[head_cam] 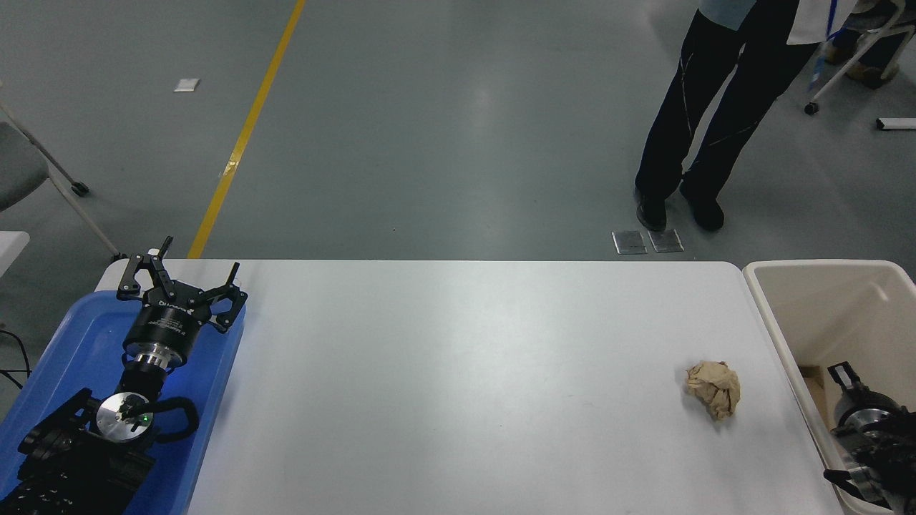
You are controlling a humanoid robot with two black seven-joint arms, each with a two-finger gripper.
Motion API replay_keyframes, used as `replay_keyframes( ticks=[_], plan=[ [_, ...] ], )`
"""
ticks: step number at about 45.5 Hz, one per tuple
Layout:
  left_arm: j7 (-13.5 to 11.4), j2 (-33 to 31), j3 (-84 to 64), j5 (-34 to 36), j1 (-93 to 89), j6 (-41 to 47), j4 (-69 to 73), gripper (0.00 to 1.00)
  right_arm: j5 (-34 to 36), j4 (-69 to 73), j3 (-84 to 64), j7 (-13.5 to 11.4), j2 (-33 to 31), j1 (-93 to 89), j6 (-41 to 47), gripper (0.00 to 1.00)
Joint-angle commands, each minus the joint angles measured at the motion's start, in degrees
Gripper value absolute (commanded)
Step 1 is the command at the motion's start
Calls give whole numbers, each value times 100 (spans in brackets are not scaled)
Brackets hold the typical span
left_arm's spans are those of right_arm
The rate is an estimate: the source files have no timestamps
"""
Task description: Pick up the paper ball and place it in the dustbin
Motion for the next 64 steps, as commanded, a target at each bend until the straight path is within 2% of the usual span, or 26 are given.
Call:
replay_keyframes(
  ticks=[1,55,59,60,64],
  plan=[
    [0,0,0,-1,0,0,0,99,-3,6,-38,0,-17,43,0,0],
    [0,0,0,-1,0,0,0,99,-82,400,-56,9,-192,254,18,0],
    [0,9,0,8,0,0,0,99,-91,1050,-47,17,-595,482,27,0],
    [0,9,0,8,0,0,0,99,-100,1278,-47,17,-788,570,27,4],
    [0,9,0,8,0,0,0,99,-117,2595,-56,26,-1570,1052,35,35]
  ],
)
